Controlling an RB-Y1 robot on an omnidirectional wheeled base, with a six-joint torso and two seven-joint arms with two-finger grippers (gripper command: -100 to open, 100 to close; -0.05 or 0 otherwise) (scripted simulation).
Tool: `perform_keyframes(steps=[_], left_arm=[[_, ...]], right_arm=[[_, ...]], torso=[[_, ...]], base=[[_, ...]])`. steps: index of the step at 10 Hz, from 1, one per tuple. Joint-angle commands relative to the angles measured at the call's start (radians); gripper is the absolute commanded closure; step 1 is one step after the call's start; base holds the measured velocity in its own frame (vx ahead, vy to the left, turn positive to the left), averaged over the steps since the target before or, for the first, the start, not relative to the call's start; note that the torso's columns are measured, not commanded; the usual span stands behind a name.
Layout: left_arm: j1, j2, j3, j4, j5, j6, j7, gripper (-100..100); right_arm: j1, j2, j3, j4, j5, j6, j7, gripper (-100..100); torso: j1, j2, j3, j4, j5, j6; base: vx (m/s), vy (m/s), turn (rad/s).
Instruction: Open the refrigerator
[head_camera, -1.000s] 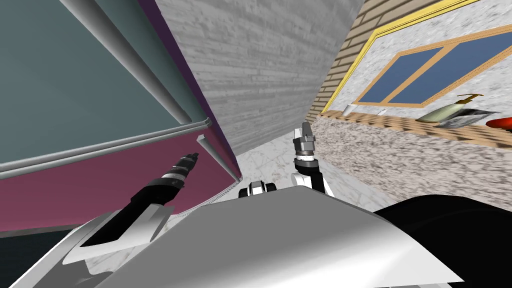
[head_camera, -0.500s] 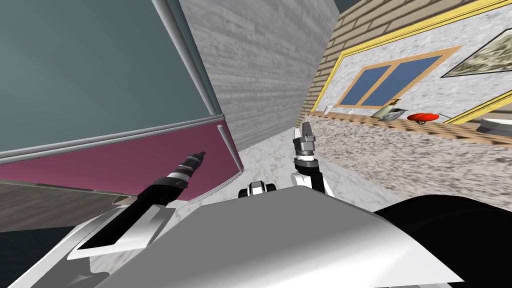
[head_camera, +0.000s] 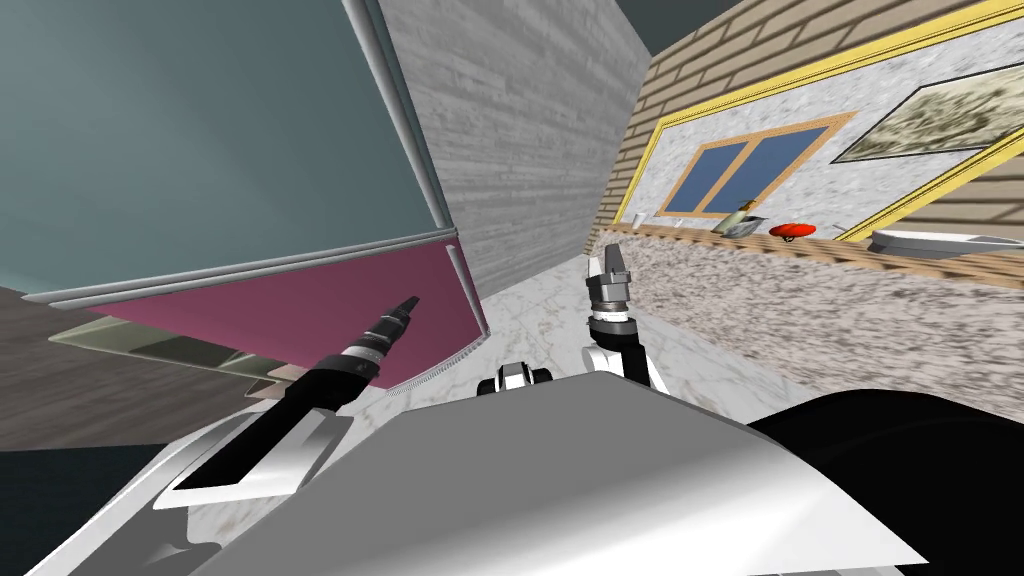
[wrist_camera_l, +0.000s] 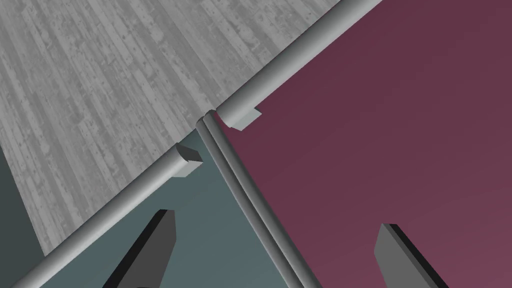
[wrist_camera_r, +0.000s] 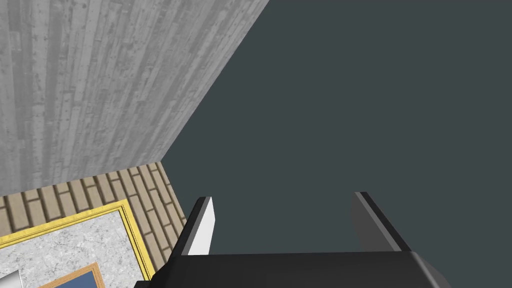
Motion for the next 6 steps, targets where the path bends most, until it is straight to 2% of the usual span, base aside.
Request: perform_keyframes(steps=[1, 4, 6], left_arm=[[-0.010, 0.002, 0.011, 0.063, 0.005, 0.006, 0.004, -100], [-0.027, -0.007, 0.028, 0.119, 0.005, 0.018, 0.010, -100], [-0.049, -0.017, 0.050, 0.141, 0.005, 0.034, 0.017, -100]], right_arm=[[0.000, 0.000, 0.000, 0.000, 0.000, 0.000, 0.000, 0], [0.000, 0.000, 0.000, 0.000, 0.000, 0.000, 0.000, 0], [0.000, 0.000, 0.000, 0.000, 0.000, 0.000, 0.000, 0]], torso=[[0.001, 0.006, 0.004, 0.002, 0.000, 0.000], [0.004, 0.015, 0.010, 0.005, 0.001, 0.000], [0.002, 0.008, 0.005, 0.003, 0.000, 0.000]], base=[[0.073, -0.032, 0.003], [0.096, -0.031, 0.010], [0.232, -0.078, 0.030]])
